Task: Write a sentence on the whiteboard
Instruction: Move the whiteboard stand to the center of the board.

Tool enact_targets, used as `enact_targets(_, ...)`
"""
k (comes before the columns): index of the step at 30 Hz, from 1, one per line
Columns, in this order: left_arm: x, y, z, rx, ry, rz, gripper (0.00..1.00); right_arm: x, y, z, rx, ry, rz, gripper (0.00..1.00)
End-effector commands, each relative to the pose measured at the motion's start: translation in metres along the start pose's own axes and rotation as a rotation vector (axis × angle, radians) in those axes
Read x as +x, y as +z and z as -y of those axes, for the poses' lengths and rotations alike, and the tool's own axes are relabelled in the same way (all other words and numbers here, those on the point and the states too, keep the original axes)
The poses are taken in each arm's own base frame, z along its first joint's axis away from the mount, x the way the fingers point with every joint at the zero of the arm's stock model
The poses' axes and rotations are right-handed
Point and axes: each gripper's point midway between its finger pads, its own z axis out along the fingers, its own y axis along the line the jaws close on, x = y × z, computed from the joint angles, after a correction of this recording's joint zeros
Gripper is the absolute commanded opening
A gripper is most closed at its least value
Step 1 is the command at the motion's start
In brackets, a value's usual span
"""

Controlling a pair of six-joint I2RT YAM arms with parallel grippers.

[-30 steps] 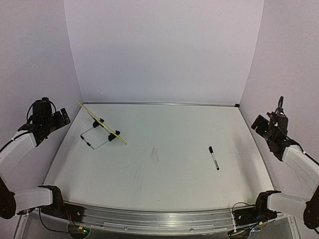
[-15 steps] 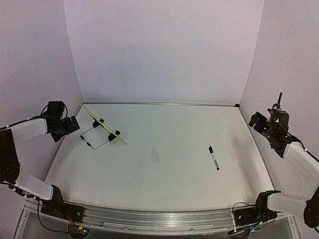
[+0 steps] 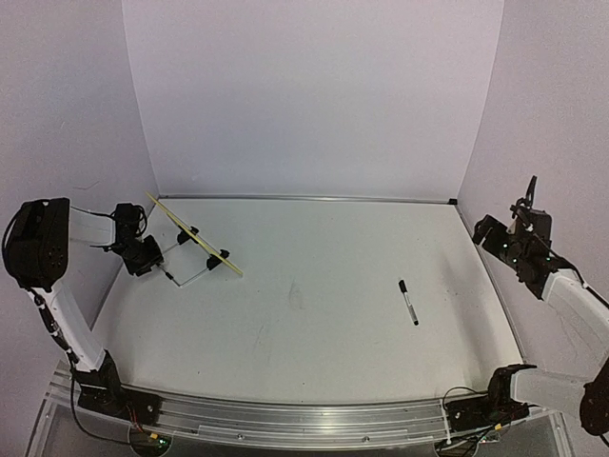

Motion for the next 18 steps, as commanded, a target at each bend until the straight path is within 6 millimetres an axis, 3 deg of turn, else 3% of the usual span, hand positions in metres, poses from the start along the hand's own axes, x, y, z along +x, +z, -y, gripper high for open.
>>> enact_targets(1, -0.026, 0.005, 0.009, 0.032, -0.007, 0.05, 0.43, -0.018, -0.003, -0.011, -0.03, -0.005, 0.026, 0.98)
enact_targets(18, -0.027, 0.031, -0.001, 0.015, -0.005, 0.018, 0.17, -0.021, -0.008, -0.017, -0.062, -0.006, 0.022, 0.98)
